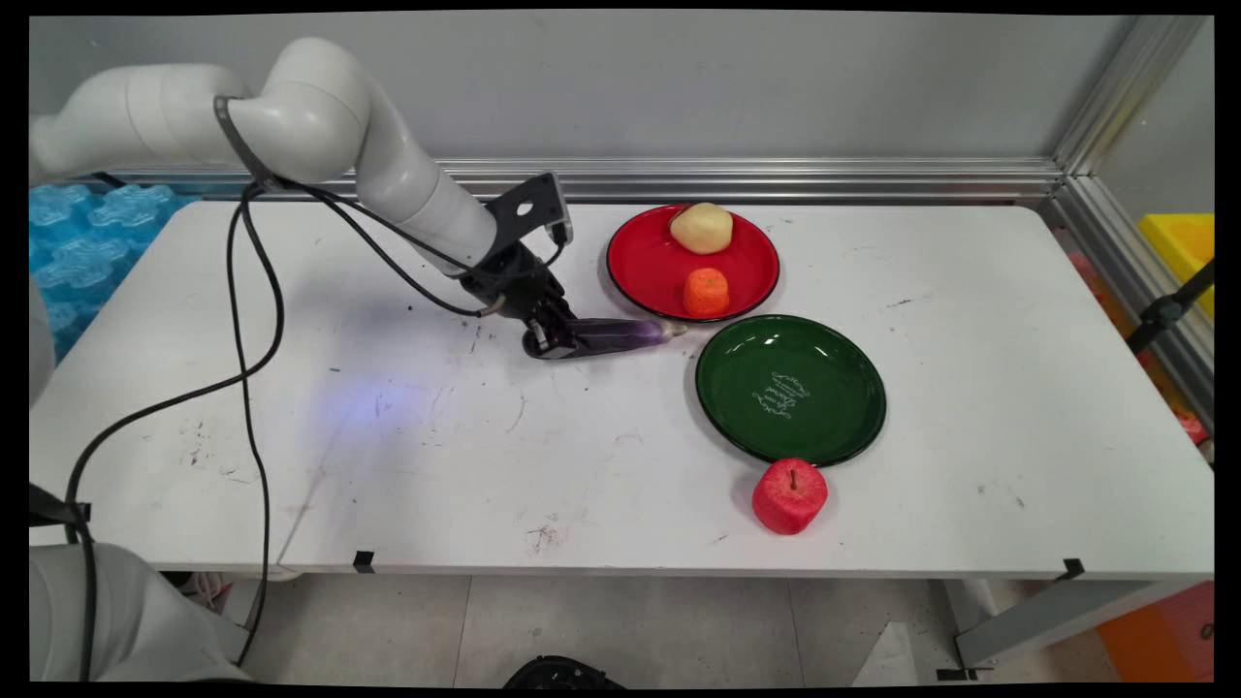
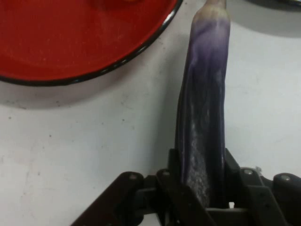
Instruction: Place the picked object on the table
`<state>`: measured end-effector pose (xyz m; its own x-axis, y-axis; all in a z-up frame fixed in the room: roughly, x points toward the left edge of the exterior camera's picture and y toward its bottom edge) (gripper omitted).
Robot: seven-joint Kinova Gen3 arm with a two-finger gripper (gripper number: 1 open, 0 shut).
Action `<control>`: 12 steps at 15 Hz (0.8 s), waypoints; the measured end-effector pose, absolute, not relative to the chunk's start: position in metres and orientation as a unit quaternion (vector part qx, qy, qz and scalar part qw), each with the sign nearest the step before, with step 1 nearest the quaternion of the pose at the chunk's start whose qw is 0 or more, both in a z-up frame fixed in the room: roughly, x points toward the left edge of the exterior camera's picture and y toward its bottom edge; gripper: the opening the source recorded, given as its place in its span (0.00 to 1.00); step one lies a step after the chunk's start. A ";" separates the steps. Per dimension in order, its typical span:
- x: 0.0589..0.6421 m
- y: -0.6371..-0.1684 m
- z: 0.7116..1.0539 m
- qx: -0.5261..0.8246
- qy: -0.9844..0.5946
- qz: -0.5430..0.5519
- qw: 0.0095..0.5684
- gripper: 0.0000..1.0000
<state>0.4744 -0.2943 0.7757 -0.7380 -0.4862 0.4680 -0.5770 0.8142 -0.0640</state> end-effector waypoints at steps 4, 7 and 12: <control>0.472 -0.302 0.761 0.289 -0.924 0.106 0.228 0.00; 0.470 -0.306 0.753 0.290 -0.922 0.105 0.232 0.00; 0.467 -0.311 0.745 0.291 -0.922 0.100 0.234 1.00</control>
<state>0.4674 -0.3106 0.7450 -0.7212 -0.4895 0.4901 -0.5828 0.8112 -0.0475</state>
